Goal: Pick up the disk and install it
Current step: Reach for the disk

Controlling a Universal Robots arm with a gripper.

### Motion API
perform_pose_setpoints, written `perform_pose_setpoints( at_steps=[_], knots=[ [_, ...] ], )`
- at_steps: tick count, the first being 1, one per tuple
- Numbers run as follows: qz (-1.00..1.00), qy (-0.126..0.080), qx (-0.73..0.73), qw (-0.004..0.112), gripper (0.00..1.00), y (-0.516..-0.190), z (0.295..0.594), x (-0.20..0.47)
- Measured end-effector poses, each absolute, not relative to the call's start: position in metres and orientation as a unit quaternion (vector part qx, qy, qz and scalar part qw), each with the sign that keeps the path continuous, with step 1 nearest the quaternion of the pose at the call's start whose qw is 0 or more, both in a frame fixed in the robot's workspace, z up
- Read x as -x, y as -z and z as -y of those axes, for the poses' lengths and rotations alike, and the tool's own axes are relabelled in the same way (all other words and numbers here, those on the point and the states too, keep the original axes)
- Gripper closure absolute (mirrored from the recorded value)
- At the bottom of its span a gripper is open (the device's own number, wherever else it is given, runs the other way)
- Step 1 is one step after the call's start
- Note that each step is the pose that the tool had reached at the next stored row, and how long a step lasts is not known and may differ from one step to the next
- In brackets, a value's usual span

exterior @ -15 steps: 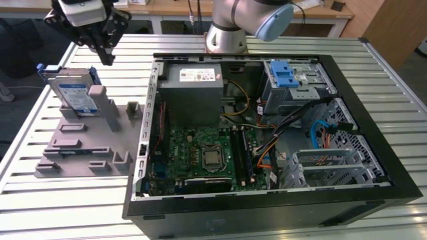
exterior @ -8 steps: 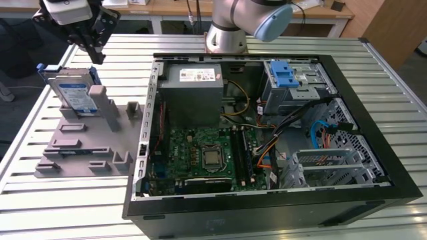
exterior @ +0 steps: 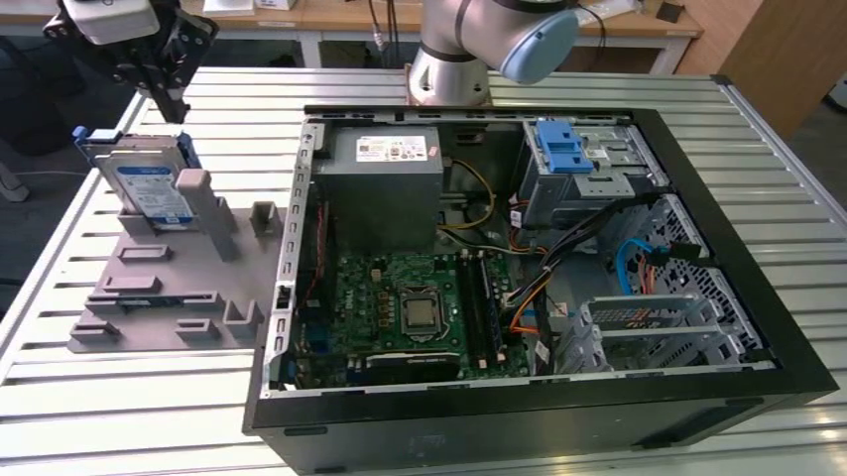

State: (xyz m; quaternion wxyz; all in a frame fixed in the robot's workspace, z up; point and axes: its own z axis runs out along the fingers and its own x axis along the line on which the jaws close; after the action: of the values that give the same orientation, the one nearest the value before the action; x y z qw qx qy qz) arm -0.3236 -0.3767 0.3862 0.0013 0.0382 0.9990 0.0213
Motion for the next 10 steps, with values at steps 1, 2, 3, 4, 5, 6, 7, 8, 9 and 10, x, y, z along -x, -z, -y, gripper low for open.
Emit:
perform_pose_setpoints(
  at_steps=[1,2,3,4,5,6,7,8,9,10],
  knots=[
    [-0.999,-0.021,-0.038,0.001,0.89,-0.386,0.375,0.326],
    [-0.999,-0.021,-0.038,0.001,0.89,-0.385,0.373,0.329],
    [-0.999,-0.021,-0.038,0.001,0.89,-0.385,0.371,0.332],
    [-0.999,-0.021,-0.038,0.000,0.89,-0.385,0.370,0.334],
    [-0.999,-0.021,-0.038,0.000,0.89,-0.384,0.368,0.337],
    [-0.999,-0.021,-0.038,0.000,0.89,-0.383,0.367,0.339],
    [-0.999,-0.021,-0.038,0.000,0.89,-0.383,0.366,0.342],
    [-0.999,-0.021,-0.038,-0.001,0.89,-0.383,0.365,0.344],
    [-0.999,-0.021,-0.038,-0.001,0.89,-0.382,0.364,0.346],
    [-0.999,-0.021,-0.038,-0.001,0.89,-0.381,0.362,0.348]
  ],
)
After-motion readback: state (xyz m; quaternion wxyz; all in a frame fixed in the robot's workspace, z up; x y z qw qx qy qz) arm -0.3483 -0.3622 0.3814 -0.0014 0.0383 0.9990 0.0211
